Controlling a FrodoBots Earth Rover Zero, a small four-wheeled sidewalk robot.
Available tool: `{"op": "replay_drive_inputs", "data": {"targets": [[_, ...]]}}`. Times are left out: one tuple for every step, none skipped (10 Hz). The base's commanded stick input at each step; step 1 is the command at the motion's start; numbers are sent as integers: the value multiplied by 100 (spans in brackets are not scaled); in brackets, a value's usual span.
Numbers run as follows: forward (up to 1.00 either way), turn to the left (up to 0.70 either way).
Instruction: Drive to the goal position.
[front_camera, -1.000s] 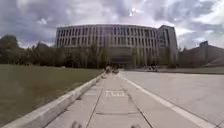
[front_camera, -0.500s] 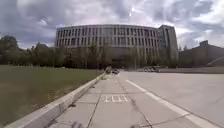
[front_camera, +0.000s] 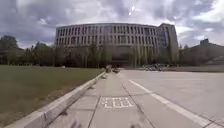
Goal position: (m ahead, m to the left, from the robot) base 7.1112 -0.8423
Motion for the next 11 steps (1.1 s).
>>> {"op": "replay_drive_inputs", "data": {"targets": [[70, 0], [70, 0], [70, 0], [70, 0], [70, 0], [70, 0], [70, 0], [70, 0], [70, 0], [70, 0], [70, 0]]}}
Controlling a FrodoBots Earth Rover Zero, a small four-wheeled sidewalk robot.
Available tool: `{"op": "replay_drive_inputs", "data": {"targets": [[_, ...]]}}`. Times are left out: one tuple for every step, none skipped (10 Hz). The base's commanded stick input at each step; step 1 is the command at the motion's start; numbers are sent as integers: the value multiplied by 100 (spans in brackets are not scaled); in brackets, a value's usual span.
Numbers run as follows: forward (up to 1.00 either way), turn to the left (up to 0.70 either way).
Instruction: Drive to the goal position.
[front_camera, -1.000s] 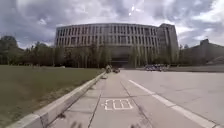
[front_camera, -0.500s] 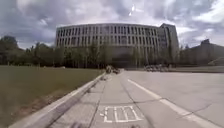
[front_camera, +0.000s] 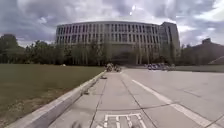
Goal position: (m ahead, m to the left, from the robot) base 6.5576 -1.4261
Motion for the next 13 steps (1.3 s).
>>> {"op": "replay_drive_inputs", "data": {"targets": [[70, 0], [70, 0], [70, 0], [70, 0], [70, 0], [70, 0], [70, 0], [70, 0], [70, 0], [70, 0], [70, -5], [70, -17], [70, -18]]}}
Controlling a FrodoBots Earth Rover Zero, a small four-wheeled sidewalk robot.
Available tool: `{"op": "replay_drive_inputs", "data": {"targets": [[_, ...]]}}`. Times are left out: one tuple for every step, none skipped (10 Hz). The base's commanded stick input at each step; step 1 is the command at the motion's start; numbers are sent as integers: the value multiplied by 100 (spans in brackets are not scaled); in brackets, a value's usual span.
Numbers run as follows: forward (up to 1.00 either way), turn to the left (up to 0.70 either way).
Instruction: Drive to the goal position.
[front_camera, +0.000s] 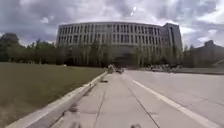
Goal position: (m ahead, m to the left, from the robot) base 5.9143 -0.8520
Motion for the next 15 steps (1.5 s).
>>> {"op": "replay_drive_inputs", "data": {"targets": [[70, -14], [70, -10], [70, -8], [70, -7], [70, -5], [70, 0], [70, 0], [70, 0], [70, 0], [70, 0], [70, 0], [70, 0], [70, 0], [70, 0], [70, 0]]}}
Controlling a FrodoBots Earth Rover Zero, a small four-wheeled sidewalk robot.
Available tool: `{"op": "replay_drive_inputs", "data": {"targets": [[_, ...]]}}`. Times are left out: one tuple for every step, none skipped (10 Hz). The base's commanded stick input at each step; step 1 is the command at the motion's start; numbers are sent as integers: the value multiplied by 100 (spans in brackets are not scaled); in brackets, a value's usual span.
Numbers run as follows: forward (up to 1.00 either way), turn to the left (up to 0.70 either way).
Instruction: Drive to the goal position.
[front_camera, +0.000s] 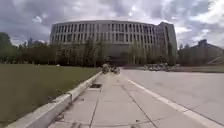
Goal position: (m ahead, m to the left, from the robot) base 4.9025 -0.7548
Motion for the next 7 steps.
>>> {"op": "replay_drive_inputs", "data": {"targets": [[70, 0], [70, 0], [70, 0], [70, 0], [70, 0], [70, 0], [70, 0]]}}
